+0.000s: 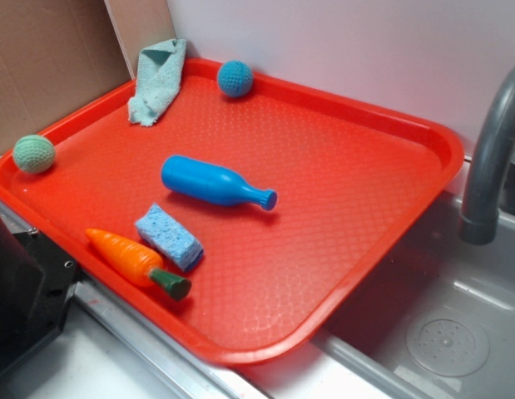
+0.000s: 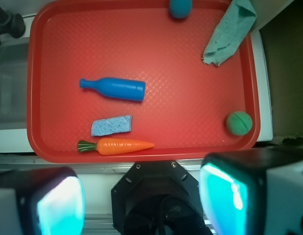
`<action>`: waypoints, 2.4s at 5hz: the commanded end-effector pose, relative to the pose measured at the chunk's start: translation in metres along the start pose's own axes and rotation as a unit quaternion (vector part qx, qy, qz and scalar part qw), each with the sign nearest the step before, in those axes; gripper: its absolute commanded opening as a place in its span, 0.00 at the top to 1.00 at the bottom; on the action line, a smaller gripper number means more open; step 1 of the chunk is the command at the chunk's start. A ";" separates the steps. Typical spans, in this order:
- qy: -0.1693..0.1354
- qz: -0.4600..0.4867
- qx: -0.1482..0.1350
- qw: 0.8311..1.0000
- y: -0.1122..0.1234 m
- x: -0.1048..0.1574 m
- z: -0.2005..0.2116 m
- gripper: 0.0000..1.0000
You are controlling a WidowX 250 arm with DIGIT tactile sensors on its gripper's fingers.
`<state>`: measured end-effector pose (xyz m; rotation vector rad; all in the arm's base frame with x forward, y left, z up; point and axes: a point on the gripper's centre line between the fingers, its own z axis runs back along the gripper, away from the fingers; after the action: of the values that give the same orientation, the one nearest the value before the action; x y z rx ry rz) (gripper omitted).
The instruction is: Grab the blue ball.
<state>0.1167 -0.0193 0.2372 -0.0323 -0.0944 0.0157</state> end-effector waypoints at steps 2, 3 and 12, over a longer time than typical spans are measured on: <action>-0.006 0.031 0.014 0.999 0.027 0.026 -0.031 0.00; -0.017 0.057 0.025 0.998 0.046 0.052 -0.054 0.00; -0.126 0.099 0.005 0.987 0.119 0.205 -0.184 0.00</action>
<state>0.3266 0.0888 0.0502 -0.0474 -0.2849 0.2249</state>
